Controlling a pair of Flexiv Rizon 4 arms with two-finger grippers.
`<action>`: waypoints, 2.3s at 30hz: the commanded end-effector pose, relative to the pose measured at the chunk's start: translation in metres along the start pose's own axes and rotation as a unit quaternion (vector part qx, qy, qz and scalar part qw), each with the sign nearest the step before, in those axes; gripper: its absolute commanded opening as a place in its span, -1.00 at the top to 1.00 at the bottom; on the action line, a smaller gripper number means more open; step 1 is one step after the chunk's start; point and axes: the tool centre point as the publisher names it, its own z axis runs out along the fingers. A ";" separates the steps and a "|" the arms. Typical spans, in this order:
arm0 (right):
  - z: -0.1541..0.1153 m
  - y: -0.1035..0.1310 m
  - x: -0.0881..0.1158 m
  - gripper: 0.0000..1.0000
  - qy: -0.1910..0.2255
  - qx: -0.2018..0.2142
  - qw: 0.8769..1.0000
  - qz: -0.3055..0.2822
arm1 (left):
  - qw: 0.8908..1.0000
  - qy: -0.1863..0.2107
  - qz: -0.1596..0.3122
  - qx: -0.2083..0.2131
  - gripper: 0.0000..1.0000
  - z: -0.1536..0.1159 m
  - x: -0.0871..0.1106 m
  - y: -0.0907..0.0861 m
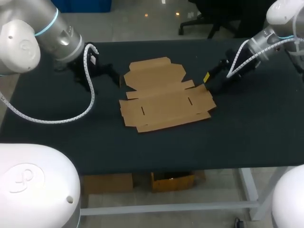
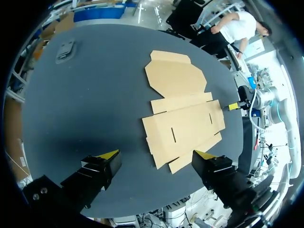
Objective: Assemble the packaging by folding the flat box into shape, placing the metal phone stand inside, and closing the box properly
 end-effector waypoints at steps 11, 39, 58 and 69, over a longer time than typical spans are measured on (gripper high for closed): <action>0.011 0.014 -0.009 0.22 0.011 0.052 0.999 0.000 | 1.000 -0.001 0.000 0.000 -1.00 0.000 0.000 0.000; 0.039 -0.005 -0.009 1.00 0.058 0.062 0.996 -0.019 | 1.000 -0.001 0.000 0.000 -1.00 0.000 0.000 0.000; 0.047 -0.062 -0.004 1.00 0.096 0.007 0.995 -0.013 | 1.000 -0.001 0.000 0.000 -1.00 0.000 0.000 0.000; 0.048 -0.081 -0.005 1.00 0.099 -0.013 0.995 0.000 | 1.000 -0.001 0.000 0.000 -1.00 0.000 0.000 0.000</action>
